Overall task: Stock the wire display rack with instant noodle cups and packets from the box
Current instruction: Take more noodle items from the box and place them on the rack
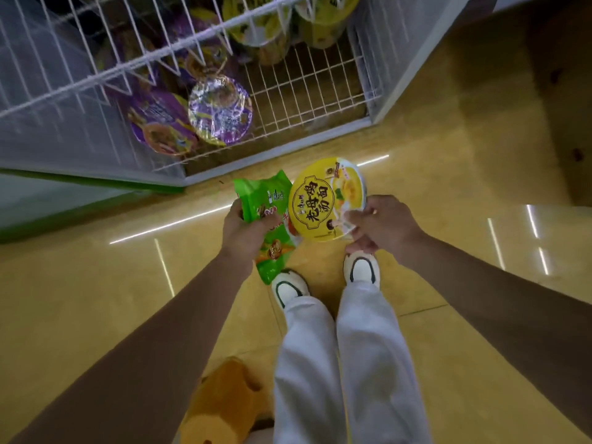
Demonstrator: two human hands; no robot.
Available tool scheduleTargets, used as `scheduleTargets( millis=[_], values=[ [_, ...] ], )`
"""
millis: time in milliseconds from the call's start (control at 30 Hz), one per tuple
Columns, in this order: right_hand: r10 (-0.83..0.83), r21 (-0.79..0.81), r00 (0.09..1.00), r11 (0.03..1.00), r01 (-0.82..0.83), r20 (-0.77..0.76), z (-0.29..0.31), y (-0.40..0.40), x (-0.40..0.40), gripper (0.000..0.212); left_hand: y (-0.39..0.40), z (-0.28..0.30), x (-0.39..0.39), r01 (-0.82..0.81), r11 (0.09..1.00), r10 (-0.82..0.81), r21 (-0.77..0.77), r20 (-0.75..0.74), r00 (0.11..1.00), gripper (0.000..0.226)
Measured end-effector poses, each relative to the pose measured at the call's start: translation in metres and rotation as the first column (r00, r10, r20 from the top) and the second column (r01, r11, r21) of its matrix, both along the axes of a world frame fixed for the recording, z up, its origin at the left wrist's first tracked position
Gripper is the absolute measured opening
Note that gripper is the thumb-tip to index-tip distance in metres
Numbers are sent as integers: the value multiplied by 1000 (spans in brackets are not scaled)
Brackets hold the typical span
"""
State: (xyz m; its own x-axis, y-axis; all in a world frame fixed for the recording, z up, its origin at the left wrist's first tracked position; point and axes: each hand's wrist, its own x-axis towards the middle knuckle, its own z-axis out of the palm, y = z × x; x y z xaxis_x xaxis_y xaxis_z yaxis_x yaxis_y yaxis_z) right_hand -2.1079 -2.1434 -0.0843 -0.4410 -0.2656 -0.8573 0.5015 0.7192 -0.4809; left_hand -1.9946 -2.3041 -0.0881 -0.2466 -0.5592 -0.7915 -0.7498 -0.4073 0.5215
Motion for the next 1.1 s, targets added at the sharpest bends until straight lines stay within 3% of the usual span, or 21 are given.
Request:
scheduleTargets(
  millis=[233, 500, 633, 800, 900, 1033, 1100],
  values=[
    [-16, -79, 995, 997, 8, -96, -46, -30, -43, 32, -19, -37, -27, -53, 998, 51, -30, -81, 995, 42],
    [-220, -286, 958, 944, 163, -183, -74, -85, -95, 25, -61, -45, -71, -183, 981, 158, -66, -278, 948, 53],
    [-333, -335, 938, 898, 284, -99, -99, -121, -100, 3, -75, -54, -83, -230, 970, 194, -79, -319, 928, 56],
    [-415, -350, 910, 852, 390, 3, -124, -165, -111, 15, -90, -66, -76, -193, 973, 149, -126, -292, 945, 50],
    [-386, -340, 922, 862, 375, 37, -141, -179, -115, 8, -91, -68, -72, -160, 979, 121, -127, -272, 955, 46],
    [-300, -199, 944, 925, 323, 136, -147, -162, -102, 8, -89, -64, -71, -121, 984, 86, -127, -252, 964, 49],
    [-240, -150, 962, 954, 259, 131, -140, -143, -90, 21, -81, -57, -71, -112, 986, 80, -121, -247, 966, 44]
  ],
)
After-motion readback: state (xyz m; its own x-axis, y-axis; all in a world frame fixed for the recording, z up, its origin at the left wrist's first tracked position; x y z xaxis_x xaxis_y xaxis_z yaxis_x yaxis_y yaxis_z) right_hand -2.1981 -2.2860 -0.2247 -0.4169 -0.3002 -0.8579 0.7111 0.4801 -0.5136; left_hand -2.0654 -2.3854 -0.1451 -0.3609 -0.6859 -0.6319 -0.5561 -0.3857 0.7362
